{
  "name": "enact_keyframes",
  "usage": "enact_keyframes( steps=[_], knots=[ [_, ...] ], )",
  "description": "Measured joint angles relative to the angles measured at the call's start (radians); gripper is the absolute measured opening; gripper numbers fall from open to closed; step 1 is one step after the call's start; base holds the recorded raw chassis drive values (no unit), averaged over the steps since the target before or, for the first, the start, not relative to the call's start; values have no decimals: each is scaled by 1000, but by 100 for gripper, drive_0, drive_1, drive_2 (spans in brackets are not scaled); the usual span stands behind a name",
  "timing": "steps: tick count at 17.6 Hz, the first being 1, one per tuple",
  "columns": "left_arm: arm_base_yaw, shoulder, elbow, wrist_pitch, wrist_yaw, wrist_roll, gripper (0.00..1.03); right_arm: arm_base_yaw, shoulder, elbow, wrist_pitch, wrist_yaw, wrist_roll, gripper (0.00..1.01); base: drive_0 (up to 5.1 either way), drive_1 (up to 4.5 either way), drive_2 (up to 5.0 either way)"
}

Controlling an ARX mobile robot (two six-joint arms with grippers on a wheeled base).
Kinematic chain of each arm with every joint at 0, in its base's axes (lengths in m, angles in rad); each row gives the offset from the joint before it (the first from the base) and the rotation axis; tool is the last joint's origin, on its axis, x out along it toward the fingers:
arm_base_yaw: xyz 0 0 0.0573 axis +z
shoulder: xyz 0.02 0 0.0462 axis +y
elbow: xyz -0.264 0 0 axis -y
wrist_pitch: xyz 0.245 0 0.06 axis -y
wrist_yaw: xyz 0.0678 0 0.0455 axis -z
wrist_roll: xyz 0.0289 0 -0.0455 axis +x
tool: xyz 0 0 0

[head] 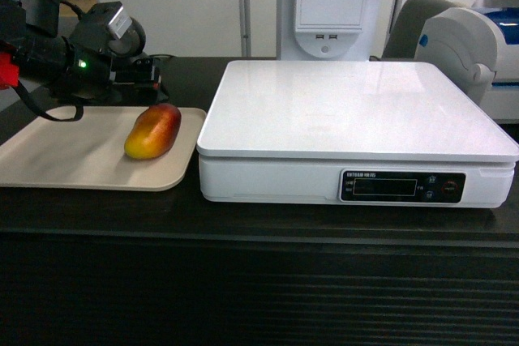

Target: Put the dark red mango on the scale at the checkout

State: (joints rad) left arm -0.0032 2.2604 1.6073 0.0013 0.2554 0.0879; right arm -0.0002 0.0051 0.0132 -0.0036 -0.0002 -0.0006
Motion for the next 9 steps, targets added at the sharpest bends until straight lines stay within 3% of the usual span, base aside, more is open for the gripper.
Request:
enact_keyframes(
  steps=[5,9],
  knots=[
    [-10,59,65,-54,-34,25,98,0,0,0,0,0,0,98,0,0,0],
    [-12,90,94,-85,-26,21,98,0,0,0,0,0,0,98,0,0,0]
  ],
)
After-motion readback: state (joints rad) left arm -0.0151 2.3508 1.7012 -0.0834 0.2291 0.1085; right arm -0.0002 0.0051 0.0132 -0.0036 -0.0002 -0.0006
